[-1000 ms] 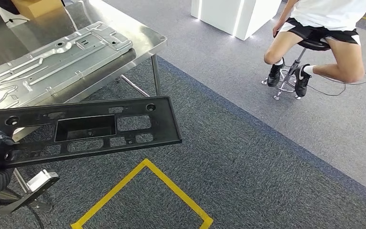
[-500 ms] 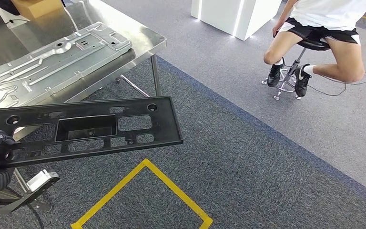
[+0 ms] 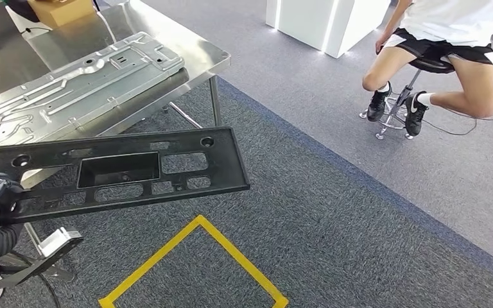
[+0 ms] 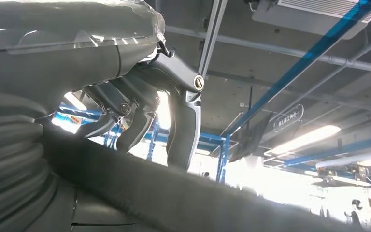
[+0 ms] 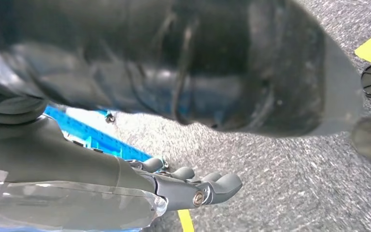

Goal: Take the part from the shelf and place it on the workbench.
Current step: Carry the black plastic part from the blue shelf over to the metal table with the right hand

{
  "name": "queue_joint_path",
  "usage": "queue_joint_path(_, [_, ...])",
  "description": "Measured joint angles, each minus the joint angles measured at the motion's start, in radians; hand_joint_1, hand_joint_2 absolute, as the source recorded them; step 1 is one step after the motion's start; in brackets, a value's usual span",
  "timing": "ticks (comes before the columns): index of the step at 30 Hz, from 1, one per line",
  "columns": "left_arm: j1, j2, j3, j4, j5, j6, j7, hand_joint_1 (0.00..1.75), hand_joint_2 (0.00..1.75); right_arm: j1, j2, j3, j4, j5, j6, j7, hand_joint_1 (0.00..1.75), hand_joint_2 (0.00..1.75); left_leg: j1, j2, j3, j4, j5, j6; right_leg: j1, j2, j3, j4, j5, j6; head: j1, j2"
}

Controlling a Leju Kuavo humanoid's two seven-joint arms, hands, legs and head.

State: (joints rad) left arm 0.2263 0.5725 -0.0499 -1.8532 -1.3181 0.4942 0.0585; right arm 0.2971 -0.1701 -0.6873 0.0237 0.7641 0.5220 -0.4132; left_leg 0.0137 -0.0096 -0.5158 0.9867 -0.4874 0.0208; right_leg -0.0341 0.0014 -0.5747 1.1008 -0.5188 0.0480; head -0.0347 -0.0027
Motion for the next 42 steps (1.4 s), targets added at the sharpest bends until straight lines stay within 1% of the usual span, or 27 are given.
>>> queue_joint_path(2, [-0.003,0.000,0.000,0.000,0.002,-0.001,-0.001,1.75,1.75,0.000,0.001,0.000,0.000,0.000,0.001,0.000,0.00,0.00,-0.001,-0.005,-0.009,0.020,-0.014,-0.018,0.000,0.008,0.023,-0.059,0.015,-0.007,-0.001,0.000])
queue_joint_path(6, [-0.007,0.000,0.000,-0.001,0.004,-0.005,-0.002,1.75,1.75,0.000,0.001,0.001,0.000,-0.002,0.004,0.001,0.00,0.00,0.003,-0.008,-0.017,0.041,-0.030,-0.035,0.005,0.005,0.020,-0.057,0.008,-0.038,-0.001,0.000])
queue_joint_path(8, [-0.009,0.000,0.000,-0.001,0.005,-0.008,-0.002,1.75,1.75,0.000,0.001,0.001,0.000,-0.003,0.005,0.001,0.00,0.00,0.005,-0.001,-0.057,0.125,-0.077,-0.041,0.006,0.000,0.022,-0.059,0.007,-0.049,-0.001,0.000])
queue_joint_path(10, [-0.010,0.000,0.000,-0.001,0.005,-0.011,-0.002,1.75,1.75,0.000,0.001,0.001,0.000,-0.004,0.006,0.001,0.00,0.00,0.005,0.002,-0.128,0.259,-0.132,-0.042,0.011,-0.002,0.023,-0.059,0.004,-0.055,-0.001,0.000])
queue_joint_path(11, [-0.010,0.000,0.000,-0.001,0.005,-0.012,-0.002,1.75,1.75,0.000,0.001,0.002,0.000,-0.005,0.007,0.001,0.00,0.00,0.006,0.002,-0.156,0.305,-0.141,-0.041,0.015,-0.003,0.025,-0.059,0.001,-0.057,-0.001,0.000])
queue_joint_path(12, [-0.010,0.000,0.000,-0.001,0.005,-0.012,-0.002,1.75,1.75,0.000,0.001,0.003,0.000,-0.005,0.008,0.001,0.00,0.00,0.005,0.002,-0.169,0.317,-0.129,-0.038,0.018,-0.004,0.028,-0.059,-0.002,-0.060,-0.001,0.000])
queue_joint_path(13, [-0.010,0.000,0.000,-0.001,0.005,-0.012,-0.002,1.75,1.75,0.000,0.001,0.004,0.000,-0.006,0.008,0.001,0.00,0.00,0.005,0.002,-0.162,0.290,-0.098,-0.033,0.021,-0.004,0.034,-0.059,-0.005,-0.061,-0.001,0.000])
queue_joint_path(15, [-0.010,0.000,0.000,-0.001,0.005,-0.012,-0.002,1.75,1.75,0.000,0.001,0.005,0.000,-0.007,0.008,0.001,0.00,0.00,0.000,0.005,-0.113,0.169,-0.019,-0.018,0.026,-0.004,0.048,-0.059,-0.015,-0.061,-0.001,0.000])
queue_joint_path(16, [-0.011,0.000,0.000,-0.001,0.005,-0.012,-0.002,1.75,1.75,0.000,0.001,0.006,0.000,-0.007,0.009,0.001,0.00,0.00,-0.004,0.007,-0.088,0.113,0.004,-0.011,0.028,-0.004,0.053,-0.059,-0.019,-0.059,-0.001,0.000])
queue_joint_path(17, [-0.013,0.001,0.000,-0.001,0.005,-0.012,-0.002,1.75,1.75,-0.001,0.001,0.007,0.000,-0.007,0.009,0.001,0.00,0.00,-0.009,0.009,-0.073,0.079,0.012,-0.005,0.028,-0.004,0.054,-0.059,-0.022,-0.054,-0.001,0.000])
queue_joint_path(19, [-0.015,0.001,0.000,-0.002,0.005,-0.012,-0.002,1.75,1.75,-0.001,0.001,0.010,0.000,-0.007,0.010,0.001,0.00,0.00,-0.018,0.009,-0.063,0.056,0.004,0.001,0.025,-0.005,0.055,-0.062,-0.025,-0.043,-0.001,0.000])
queue_joint_path(21, [-0.016,0.001,0.000,-0.003,0.005,-0.013,-0.002,1.75,1.75,-0.002,0.001,0.012,0.000,-0.007,0.010,0.001,0.00,0.00,-0.015,0.007,-0.049,0.037,0.005,0.008,0.023,-0.007,0.061,-0.059,-0.032,-0.032,-0.001,0.000])
queue_joint_path(22, [-0.016,0.001,0.000,-0.003,0.005,-0.013,-0.002,1.75,1.75,-0.003,0.000,0.013,0.000,-0.007,0.010,0.001,0.00,0.00,-0.013,0.007,-0.040,0.027,0.005,0.013,0.023,-0.006,0.054,-0.038,-0.045,-0.028,-0.001,0.000])
queue_joint_path(23, [-0.017,0.001,0.000,-0.004,0.005,-0.013,-0.002,1.75,1.75,-0.003,0.000,0.013,0.000,-0.008,0.010,0.001,0.00,0.00,-0.011,0.007,-0.031,0.020,0.005,0.018,0.023,-0.005,0.033,0.005,-0.064,-0.026,-0.001,0.000])
queue_joint_path(25, [-0.019,0.000,0.000,-0.004,0.005,-0.013,-0.002,1.75,1.75,-0.003,0.000,0.014,0.000,-0.009,0.010,0.001,0.00,0.00,-0.013,0.008,-0.022,0.018,-0.002,0.025,0.022,-0.004,-0.043,0.130,-0.111,-0.024,-0.001,0.000])
queue_joint_path(26, [-0.019,0.000,0.000,-0.004,0.006,-0.013,-0.002,1.75,1.75,-0.003,0.000,0.014,0.000,-0.009,0.010,0.001,0.00,0.00,-0.014,0.007,-0.017,0.018,-0.007,0.027,0.022,-0.004,-0.080,0.181,-0.120,-0.023,-0.001,0.000])
queue_joint_path(27, [-0.019,0.000,-0.001,-0.004,0.006,-0.013,-0.002,1.75,1.75,-0.002,0.000,0.014,0.000,-0.010,0.010,0.001,0.00,0.00,-0.014,0.006,-0.011,0.019,-0.013,0.027,0.022,-0.004,-0.103,0.202,-0.110,-0.022,-0.001,0.000])
queue_joint_path(28, [-0.018,0.000,-0.001,-0.004,0.006,-0.014,-0.002,1.75,1.75,-0.002,0.000,0.014,0.000,-0.010,0.010,0.001,0.00,0.00,-0.014,0.005,-0.002,0.019,-0.019,0.025,0.022,-0.004,-0.108,0.187,-0.080,-0.022,-0.001,0.000])
queue_joint_path(30, [-0.017,0.000,-0.001,-0.004,0.006,-0.014,-0.002,1.75,1.75,0.000,-0.001,0.014,0.000,-0.010,0.010,0.001,0.00,0.00,-0.014,0.003,0.017,0.020,-0.035,0.021,0.022,-0.003,-0.071,0.074,0.007,-0.027,-0.001,0.000])
queue_joint_path(31, [-0.018,0.000,-0.001,-0.004,0.006,-0.014,-0.002,1.75,1.75,0.001,-0.002,0.014,0.000,-0.010,0.010,0.001,0.00,0.00,-0.016,0.003,0.023,0.023,-0.044,0.016,0.024,-0.002,-0.048,0.016,0.035,-0.031,-0.001,0.000])
queue_joint_path(32, [-0.019,0.000,-0.001,-0.004,0.006,-0.014,-0.002,1.75,1.75,0.001,-0.002,0.014,0.000,-0.010,0.011,0.001,0.00,0.00,-0.017,0.002,0.026,0.024,-0.051,0.012,0.025,-0.001,-0.034,-0.022,0.048,-0.035,-0.001,0.000])
queue_joint_path(34, [-0.019,0.000,-0.001,-0.004,0.006,-0.014,-0.002,1.75,1.75,0.002,-0.003,0.014,0.000,-0.010,0.011,0.001,0.00,0.00,-0.019,0.001,0.026,0.024,-0.060,0.002,0.030,0.000,-0.026,-0.043,0.041,-0.044,-0.001,0.000])
queue_joint_path(37, [-0.020,0.002,0.000,-0.004,0.006,-0.014,-0.002,1.75,1.75,0.002,-0.004,0.014,0.000,-0.010,0.011,0.001,0.00,0.00,-0.015,0.002,0.026,0.043,-0.080,-0.014,0.026,0.000,-0.011,-0.060,0.036,-0.058,-0.001,0.000])
queue_joint_path(38, [-0.020,0.003,0.000,-0.005,0.006,-0.014,-0.002,1.75,1.75,0.003,-0.003,0.014,0.000,-0.010,0.011,0.001,0.00,0.00,-0.013,0.003,0.010,0.081,-0.100,-0.019,0.023,-0.001,-0.002,-0.067,0.034,-0.062,-0.002,0.000])
queue_joint_path(40, [-0.020,0.003,0.000,-0.004,0.006,-0.015,-0.002,1.75,1.75,0.002,-0.003,0.014,0.000,-0.010,0.011,0.001,0.00,0.00,-0.008,0.004,-0.062,0.209,-0.149,-0.028,0.023,-0.002,0.013,-0.072,0.025,-0.067,-0.002,0.000])
queue_joint_path(41, [-0.020,0.003,0.000,-0.004,0.006,-0.015,-0.002,1.75,1.75,0.002,-0.003,0.014,0.000,-0.010,0.012,0.001,0.00,0.00,-0.005,0.004,-0.102,0.268,-0.163,-0.032,0.023,-0.003,0.020,-0.072,0.018,-0.067,-0.002,0.000])
queue_joint_path(42, [-0.019,0.003,0.000,-0.004,0.007,-0.016,-0.003,1.75,1.75,0.002,-0.004,0.014,0.000,-0.010,0.012,0.001,0.00,0.00,-0.003,0.004,-0.131,0.301,-0.157,-0.034,0.023,-0.002,0.028,-0.072,0.011,-0.067,-0.002,0.000])
